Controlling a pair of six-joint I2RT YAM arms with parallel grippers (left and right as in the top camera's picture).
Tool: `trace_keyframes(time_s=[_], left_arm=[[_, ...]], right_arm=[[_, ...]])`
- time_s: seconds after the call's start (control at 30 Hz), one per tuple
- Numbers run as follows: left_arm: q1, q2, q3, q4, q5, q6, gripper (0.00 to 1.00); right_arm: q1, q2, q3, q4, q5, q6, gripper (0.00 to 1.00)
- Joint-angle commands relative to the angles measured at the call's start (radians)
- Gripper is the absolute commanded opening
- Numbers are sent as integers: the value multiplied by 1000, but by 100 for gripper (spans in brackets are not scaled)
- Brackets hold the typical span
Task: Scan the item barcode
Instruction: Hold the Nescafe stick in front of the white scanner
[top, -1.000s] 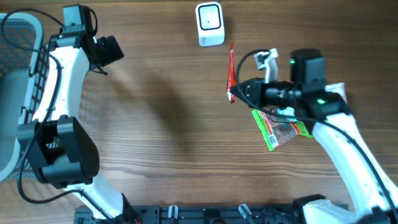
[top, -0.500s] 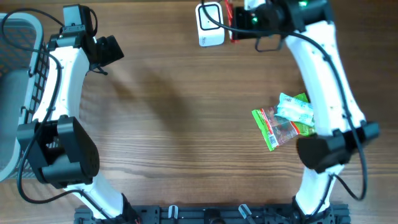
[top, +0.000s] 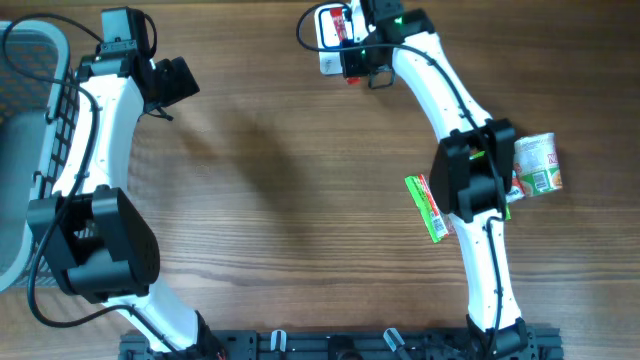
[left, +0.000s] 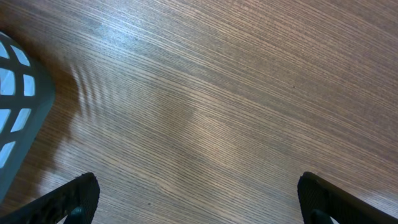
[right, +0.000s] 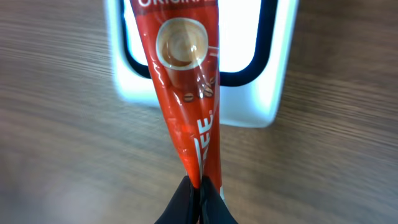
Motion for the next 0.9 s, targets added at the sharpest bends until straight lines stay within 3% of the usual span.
trace_keyframes(time_s=[0.0,0.17,0.3,0.47,0.63,0.77,0.87], left_arm=[[2,-2,0,2,6,-2,100],[1,-2,0,2,6,-2,100],[2,-2,0,2,6,-2,100],[2,-2,0,2,6,-2,100],[1,-2,0,2,6,-2,100],[1,-2,0,2,6,-2,100],[1,-2,0,2,6,-2,100]], right_arm=[[3,42,11,30,18,5,4],[2,34,12,16,18,15,4],[-3,-68,13,-69,18,5,4],[-8,-256,13,-400,18,4,4],[-3,-283,-10,-697,14,56,5],[24,-314,-112,-697,51,116,5],[47,-322,-320,-651,129,189,4]])
